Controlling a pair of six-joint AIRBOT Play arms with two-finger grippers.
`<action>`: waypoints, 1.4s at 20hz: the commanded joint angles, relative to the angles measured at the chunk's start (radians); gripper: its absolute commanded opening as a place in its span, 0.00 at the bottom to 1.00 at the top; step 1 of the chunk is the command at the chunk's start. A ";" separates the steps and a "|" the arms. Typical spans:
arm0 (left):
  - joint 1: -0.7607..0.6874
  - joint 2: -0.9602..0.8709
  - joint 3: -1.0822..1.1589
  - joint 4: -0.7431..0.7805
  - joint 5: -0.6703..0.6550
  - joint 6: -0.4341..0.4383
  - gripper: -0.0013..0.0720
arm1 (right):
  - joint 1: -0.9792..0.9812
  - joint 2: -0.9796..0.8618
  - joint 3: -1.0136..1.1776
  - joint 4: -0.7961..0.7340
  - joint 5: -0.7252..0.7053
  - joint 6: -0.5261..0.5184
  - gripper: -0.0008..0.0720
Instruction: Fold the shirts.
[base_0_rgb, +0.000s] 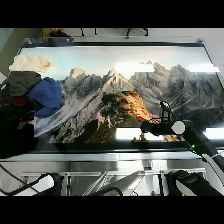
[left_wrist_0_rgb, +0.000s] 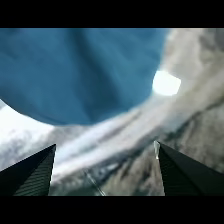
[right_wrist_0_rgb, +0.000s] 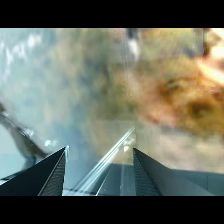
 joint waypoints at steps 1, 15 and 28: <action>-0.007 -0.205 0.115 0.008 0.046 0.000 0.96 | 0.000 -0.001 0.000 -0.003 -0.018 0.000 0.65; -0.284 -0.460 0.682 0.016 -0.301 -0.019 0.04 | -0.002 0.013 0.003 -0.008 0.003 0.004 0.64; -0.944 -0.102 0.431 -0.091 -0.252 -0.081 0.04 | -0.052 0.091 0.256 -0.159 0.314 0.003 0.33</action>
